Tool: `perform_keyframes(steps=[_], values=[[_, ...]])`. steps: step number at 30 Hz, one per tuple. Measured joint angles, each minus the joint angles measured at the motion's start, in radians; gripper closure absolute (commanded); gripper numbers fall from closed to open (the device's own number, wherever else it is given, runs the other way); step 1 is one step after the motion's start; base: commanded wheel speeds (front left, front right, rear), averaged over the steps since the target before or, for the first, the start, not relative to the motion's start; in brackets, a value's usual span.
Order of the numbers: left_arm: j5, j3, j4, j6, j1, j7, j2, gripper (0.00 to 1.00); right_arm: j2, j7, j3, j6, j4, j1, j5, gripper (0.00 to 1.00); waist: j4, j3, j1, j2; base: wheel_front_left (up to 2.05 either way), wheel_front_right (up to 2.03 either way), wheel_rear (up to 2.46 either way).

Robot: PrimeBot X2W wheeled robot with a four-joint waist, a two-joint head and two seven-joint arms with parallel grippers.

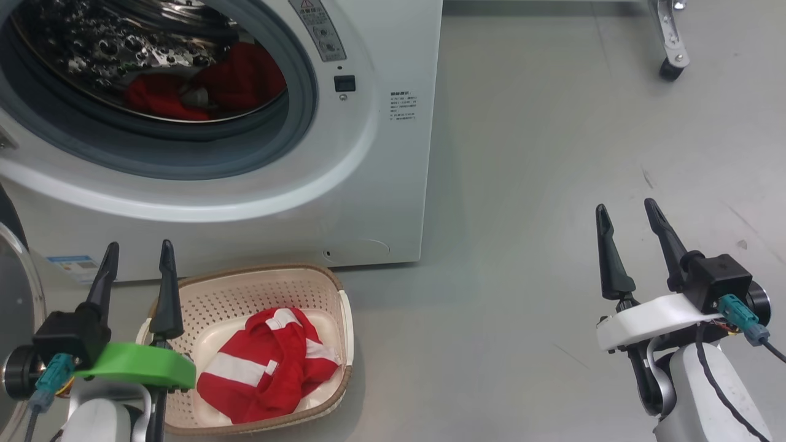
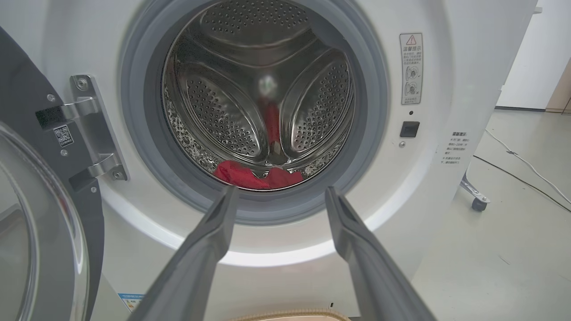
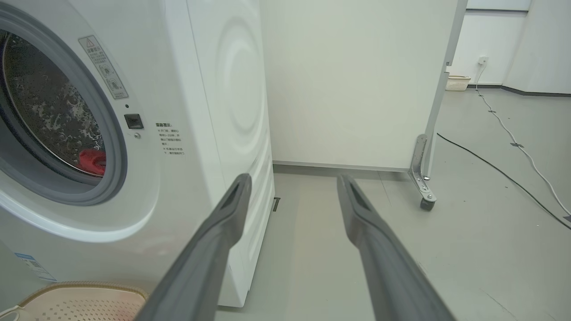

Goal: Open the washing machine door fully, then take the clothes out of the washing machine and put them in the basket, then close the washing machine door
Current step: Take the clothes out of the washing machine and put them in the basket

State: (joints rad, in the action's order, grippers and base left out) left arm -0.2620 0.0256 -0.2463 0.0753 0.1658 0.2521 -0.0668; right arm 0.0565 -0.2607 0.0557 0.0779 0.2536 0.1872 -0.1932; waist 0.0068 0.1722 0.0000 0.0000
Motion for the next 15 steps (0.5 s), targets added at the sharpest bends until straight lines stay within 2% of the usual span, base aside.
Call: perform_keyframes(steps=[15], values=[[0.04, 0.025, 0.125, -0.027, -0.153, 0.0, 0.016, 0.0, -0.003, 0.0, 0.01, -0.01, -0.047, -0.081, 0.019, 0.0, -0.025, -0.122, 0.0, 0.0, 0.0, 0.0, 0.0]])
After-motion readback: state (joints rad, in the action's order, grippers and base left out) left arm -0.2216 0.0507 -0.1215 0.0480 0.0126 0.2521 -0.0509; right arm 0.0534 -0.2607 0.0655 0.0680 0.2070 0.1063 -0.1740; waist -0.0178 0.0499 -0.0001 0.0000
